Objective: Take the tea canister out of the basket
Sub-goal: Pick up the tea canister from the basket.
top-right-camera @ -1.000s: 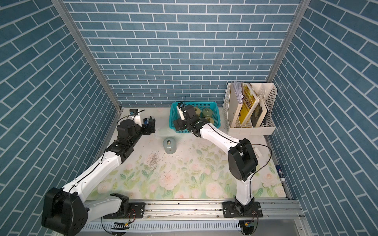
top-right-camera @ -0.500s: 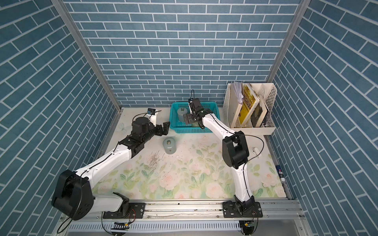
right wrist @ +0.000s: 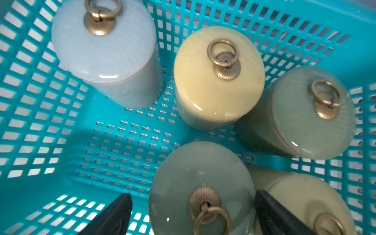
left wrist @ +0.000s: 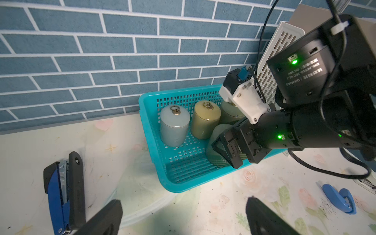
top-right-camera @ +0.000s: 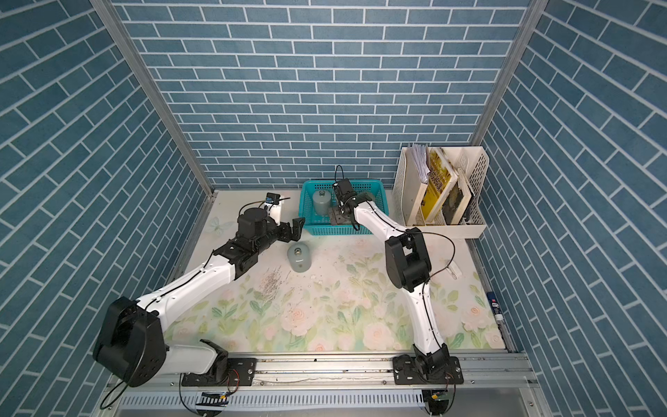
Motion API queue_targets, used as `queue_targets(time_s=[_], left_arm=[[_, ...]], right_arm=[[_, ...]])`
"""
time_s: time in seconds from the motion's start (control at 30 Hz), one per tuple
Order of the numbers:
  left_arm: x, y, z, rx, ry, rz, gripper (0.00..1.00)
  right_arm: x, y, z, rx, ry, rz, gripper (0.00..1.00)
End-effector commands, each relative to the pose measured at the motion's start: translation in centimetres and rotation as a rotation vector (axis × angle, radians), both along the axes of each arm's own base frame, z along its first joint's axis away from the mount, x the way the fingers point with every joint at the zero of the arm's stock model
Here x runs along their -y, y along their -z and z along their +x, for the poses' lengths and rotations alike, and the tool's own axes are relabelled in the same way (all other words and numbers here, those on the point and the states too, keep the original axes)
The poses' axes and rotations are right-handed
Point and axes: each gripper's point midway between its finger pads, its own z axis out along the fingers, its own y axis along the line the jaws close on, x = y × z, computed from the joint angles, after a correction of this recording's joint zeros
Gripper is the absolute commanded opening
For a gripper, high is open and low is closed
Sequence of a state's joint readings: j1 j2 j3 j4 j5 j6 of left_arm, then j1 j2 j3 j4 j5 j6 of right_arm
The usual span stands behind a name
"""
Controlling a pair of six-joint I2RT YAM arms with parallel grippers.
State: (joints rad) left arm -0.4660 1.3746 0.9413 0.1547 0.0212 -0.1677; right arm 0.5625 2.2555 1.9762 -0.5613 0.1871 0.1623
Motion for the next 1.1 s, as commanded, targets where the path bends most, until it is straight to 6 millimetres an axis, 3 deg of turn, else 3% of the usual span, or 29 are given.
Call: queue_targets(time_s=[0.0,0.23,0.43,0.73,0.87,0.97,1.07], left_arm=[[0.5,-0.8,0.3,0.023,0.007,-0.003,1.00],[0.4,-0.8,0.2,0.024,-0.002,0.004,1.00],[0.3,-0.9,0.2,0.026,-0.008,0.006,1.00],[0.3,-0.9,0.1,0.025,-0.009,0.010,1.00],[0.3,-1.0,0.1,0.027,-0.010,0.011,1.00],[0.3,-1.0,0.1,0.028,-0.011,0.011,1.00],[0.3,-1.1,0.1,0.029,-0.011,0.011,1.00]], right_arm=[[0.5,1.0,0.2,-0.032,0.037,0.010,0.98],[-1.6,2.3,-0.5,-0.092,-0.048,0.062,0.91],[-2.7,2.2,-0.7,-0.095,-0.078,0.085,0.88],[-2.1,3.8,-0.2,-0.117,-0.055,0.033,0.94],[-1.8,3.9,-0.1,-0.114,-0.043,0.023,0.92],[-1.8,3.6,0.0,-0.107,-0.041,0.029,0.84],[-2.0,3.0,0.1,-0.094,-0.045,0.042,0.65]])
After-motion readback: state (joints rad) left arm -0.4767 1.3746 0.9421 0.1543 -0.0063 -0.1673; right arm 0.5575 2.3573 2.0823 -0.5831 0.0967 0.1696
